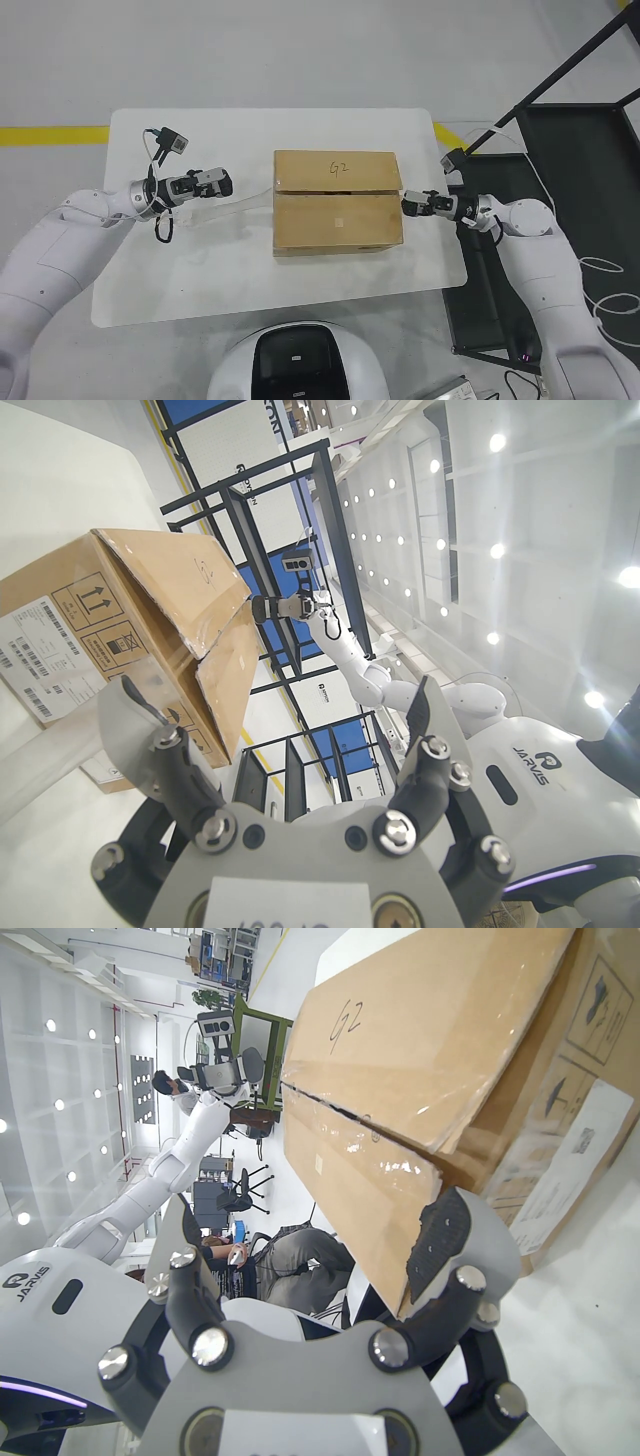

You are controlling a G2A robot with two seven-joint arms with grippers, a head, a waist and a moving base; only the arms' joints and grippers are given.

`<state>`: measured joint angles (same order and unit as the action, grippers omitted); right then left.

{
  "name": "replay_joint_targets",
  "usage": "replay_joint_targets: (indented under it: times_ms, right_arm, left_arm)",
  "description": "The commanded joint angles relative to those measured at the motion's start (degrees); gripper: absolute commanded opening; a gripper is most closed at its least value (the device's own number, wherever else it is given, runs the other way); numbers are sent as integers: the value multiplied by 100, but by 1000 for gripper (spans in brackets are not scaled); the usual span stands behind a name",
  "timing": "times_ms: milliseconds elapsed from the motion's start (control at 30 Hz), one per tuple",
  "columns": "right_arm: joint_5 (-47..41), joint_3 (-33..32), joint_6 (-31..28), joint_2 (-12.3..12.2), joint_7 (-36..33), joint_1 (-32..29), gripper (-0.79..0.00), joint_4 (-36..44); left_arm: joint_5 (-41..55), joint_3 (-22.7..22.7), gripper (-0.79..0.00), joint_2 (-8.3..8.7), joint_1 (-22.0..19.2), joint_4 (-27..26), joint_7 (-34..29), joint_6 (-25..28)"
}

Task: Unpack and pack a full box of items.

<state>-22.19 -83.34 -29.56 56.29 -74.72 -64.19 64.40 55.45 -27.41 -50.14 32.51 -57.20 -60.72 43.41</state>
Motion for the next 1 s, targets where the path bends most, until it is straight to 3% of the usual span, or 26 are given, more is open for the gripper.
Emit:
replay_joint_targets:
  times_ms: [0,567,833,967]
  right_arm:
    - [-32,4,-28,-11,28,33,0,-46]
    - [-401,578,153,-61,-154,157,0,-242]
    - [-1229,607,705,-168,-707,149,0,-62]
    - [-1490,472,1016,-273,-1018,-14,0,252]
  left_arm:
    - [0,0,0,0,0,0,0,0]
    - [0,0,0,0,0,0,0,0]
    - [0,0,0,0,0,0,0,0]
    - [-269,-148,0,11,128,-184,290,-128]
